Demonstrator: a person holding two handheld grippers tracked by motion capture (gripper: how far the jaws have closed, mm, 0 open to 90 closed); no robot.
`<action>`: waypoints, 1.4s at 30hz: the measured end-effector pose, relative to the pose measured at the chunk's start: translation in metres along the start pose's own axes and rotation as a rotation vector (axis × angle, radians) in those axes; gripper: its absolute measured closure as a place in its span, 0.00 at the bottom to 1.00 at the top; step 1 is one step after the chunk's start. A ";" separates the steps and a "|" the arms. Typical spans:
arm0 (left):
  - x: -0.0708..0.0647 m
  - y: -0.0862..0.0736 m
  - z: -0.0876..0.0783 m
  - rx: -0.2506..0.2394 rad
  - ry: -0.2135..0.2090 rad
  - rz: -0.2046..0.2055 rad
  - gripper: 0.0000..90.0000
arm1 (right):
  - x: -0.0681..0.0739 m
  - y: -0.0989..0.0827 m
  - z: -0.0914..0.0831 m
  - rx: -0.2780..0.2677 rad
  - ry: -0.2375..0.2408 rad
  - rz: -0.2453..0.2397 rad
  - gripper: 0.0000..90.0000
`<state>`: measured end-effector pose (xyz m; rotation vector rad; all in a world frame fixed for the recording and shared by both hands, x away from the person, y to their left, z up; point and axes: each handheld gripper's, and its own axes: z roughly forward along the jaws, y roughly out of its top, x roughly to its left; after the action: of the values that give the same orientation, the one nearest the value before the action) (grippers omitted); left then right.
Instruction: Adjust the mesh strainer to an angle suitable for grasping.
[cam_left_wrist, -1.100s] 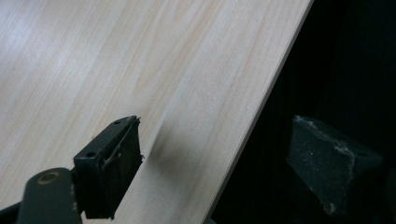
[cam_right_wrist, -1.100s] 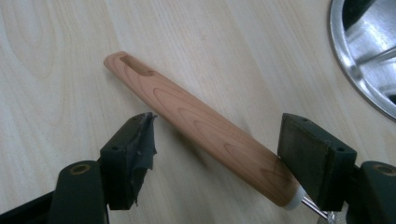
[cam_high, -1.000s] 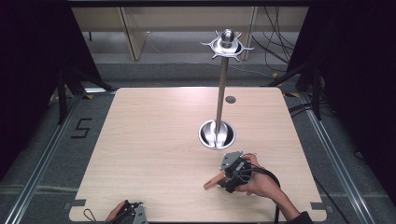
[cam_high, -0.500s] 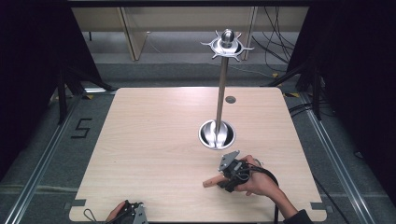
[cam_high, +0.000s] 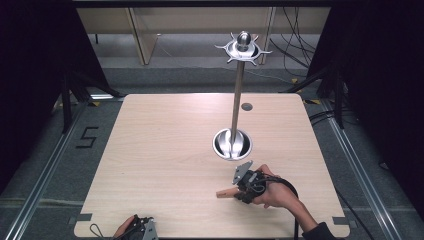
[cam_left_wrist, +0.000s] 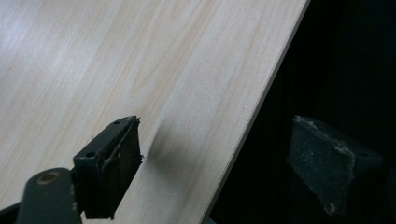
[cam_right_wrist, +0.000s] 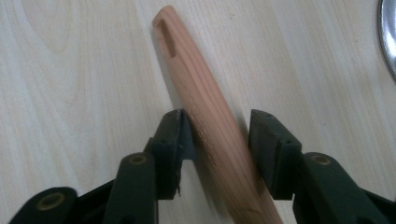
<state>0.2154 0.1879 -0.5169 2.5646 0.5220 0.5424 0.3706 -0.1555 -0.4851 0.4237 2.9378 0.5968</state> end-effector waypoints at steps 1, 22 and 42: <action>0.000 0.000 0.000 0.001 -0.022 0.009 0.18 | -0.001 0.000 0.000 0.008 -0.002 -0.008 0.67; 0.000 0.001 -0.001 0.011 0.003 0.001 0.18 | 0.003 0.011 -0.001 0.100 -0.012 -0.063 0.79; 0.001 0.001 0.000 0.005 0.004 0.000 0.18 | -0.001 0.005 -0.014 0.038 -0.041 -0.039 0.79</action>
<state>0.2162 0.1870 -0.5158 2.5691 0.5253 0.5466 0.3704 -0.1561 -0.4704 0.3766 2.9153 0.5223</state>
